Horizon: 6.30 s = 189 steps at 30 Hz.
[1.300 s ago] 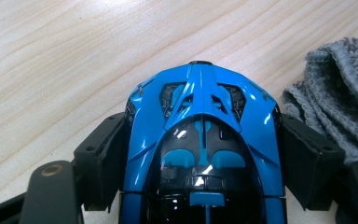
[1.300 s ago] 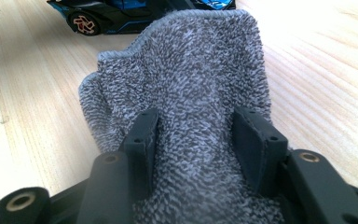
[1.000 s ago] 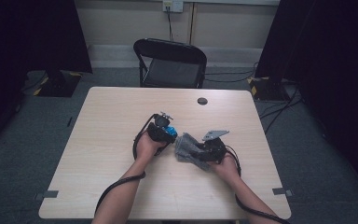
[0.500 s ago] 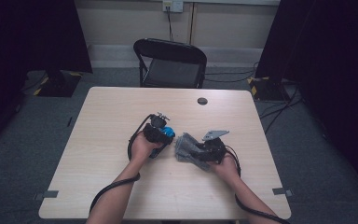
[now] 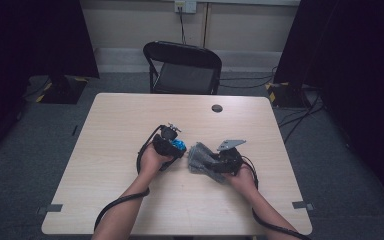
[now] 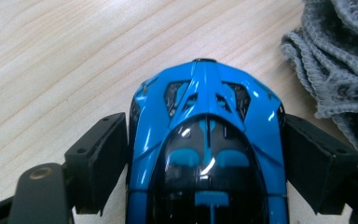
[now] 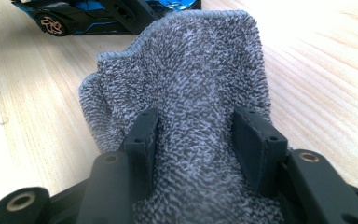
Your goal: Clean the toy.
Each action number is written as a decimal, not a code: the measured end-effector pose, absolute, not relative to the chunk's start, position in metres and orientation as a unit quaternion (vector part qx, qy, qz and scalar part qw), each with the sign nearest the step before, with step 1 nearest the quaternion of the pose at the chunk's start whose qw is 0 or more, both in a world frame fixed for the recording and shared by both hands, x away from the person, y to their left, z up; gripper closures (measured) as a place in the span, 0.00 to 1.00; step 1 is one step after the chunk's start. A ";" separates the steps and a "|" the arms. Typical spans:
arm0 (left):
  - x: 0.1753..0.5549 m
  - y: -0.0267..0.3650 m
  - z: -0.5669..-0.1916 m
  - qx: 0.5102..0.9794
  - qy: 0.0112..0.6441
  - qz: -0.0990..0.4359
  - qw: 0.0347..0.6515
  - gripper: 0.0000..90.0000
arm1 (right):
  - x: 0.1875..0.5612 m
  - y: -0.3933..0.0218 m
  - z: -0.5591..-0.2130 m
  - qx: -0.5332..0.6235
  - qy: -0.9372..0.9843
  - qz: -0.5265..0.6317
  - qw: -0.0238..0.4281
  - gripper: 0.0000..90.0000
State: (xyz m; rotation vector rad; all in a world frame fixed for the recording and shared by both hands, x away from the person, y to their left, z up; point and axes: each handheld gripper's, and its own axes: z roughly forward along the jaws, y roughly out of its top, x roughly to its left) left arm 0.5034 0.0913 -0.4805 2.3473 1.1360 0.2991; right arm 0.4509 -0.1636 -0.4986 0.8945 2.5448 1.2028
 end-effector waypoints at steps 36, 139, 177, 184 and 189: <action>0.506 0.083 -0.473 0.857 0.433 0.113 0.253 0.28 | 0.451 -0.163 -0.497 0.305 0.860 0.397 0.099 0.68; 0.484 0.092 -0.409 0.826 0.395 0.115 0.386 0.29 | 0.482 -0.152 -0.398 0.314 0.853 0.415 0.020 0.90; 0.477 0.095 -0.399 0.827 0.380 0.117 0.398 0.29 | 0.485 -0.150 -0.390 0.303 0.849 0.433 0.004 0.90; 0.476 0.098 -0.391 0.821 0.375 0.126 0.412 0.29 | 0.490 -0.176 -0.400 0.362 0.815 0.451 0.021 0.90; 0.484 0.090 -0.388 0.815 0.376 0.123 0.423 0.29 | 0.481 -0.142 -0.401 0.324 0.838 0.439 0.002 0.90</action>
